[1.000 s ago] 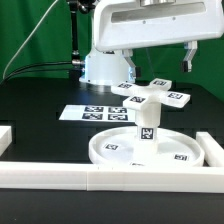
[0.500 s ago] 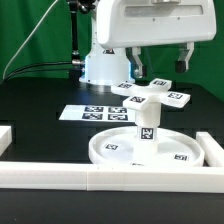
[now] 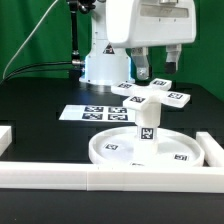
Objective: Assemble round table
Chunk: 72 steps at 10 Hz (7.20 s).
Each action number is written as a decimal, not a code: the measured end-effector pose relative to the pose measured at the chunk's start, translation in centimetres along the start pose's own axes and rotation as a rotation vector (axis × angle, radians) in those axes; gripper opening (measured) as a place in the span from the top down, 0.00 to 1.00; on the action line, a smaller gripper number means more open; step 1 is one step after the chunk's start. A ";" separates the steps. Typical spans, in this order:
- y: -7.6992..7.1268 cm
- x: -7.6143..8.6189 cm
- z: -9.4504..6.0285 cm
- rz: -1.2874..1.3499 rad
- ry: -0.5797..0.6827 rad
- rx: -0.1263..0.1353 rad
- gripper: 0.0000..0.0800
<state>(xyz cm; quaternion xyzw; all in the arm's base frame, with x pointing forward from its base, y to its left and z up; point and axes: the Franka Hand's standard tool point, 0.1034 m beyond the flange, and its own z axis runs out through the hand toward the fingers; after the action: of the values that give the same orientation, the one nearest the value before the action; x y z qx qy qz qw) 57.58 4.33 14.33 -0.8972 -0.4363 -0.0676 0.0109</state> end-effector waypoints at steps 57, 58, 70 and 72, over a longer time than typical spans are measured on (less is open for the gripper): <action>-0.8 -2.2 3.1 -0.505 -0.084 -0.060 0.19; -0.8 -2.2 3.2 -0.502 -0.086 -0.056 0.19; -0.3 -3.0 3.7 -0.318 -0.085 -0.057 0.44; -0.3 -3.0 3.7 -0.185 -0.081 -0.062 0.43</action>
Offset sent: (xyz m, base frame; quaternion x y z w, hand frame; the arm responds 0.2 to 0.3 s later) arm 0.0062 0.0057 0.0025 -0.0333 0.0096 -0.2629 0.9642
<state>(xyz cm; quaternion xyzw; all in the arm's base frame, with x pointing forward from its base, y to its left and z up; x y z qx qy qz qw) 55.91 2.49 10.21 -0.8550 -0.5151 -0.0455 -0.0406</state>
